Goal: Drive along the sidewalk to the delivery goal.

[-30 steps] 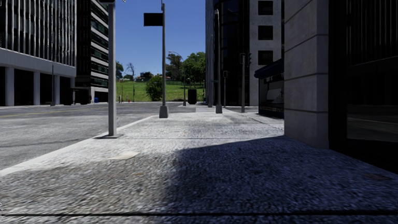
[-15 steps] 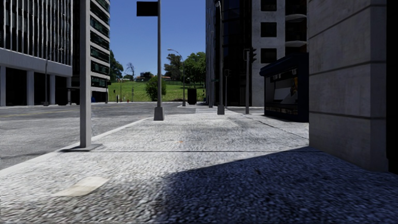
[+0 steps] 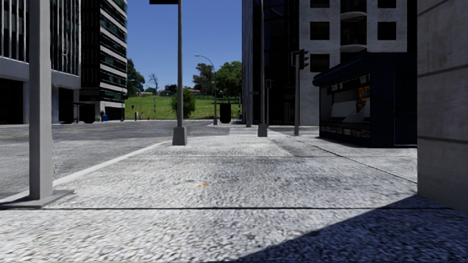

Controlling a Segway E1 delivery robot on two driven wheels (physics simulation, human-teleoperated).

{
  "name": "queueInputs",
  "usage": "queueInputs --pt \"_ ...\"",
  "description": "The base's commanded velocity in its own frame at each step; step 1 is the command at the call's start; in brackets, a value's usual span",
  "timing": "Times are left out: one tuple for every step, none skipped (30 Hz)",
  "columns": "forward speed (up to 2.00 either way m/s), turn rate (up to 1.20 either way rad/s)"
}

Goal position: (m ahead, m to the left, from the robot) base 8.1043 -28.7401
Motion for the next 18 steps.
queueInputs --pt "2.0 0.0" --pt "2.0 0.0" --pt "2.0 0.0" --pt "2.0 -0.06" --pt "2.0 -0.23" --pt "2.0 -0.23" --pt "2.0 -0.48" --pt "2.0 -0.72" --pt "2.0 -0.78" --pt "2.0 -0.78" --pt "2.0 -0.8" --pt "2.0 -0.8" --pt "2.0 -0.8" --pt "2.0 -0.8" --pt "2.0 -0.79" --pt "2.0 -0.79" --pt "2.0 -0.76" --pt "2.0 -0.76"
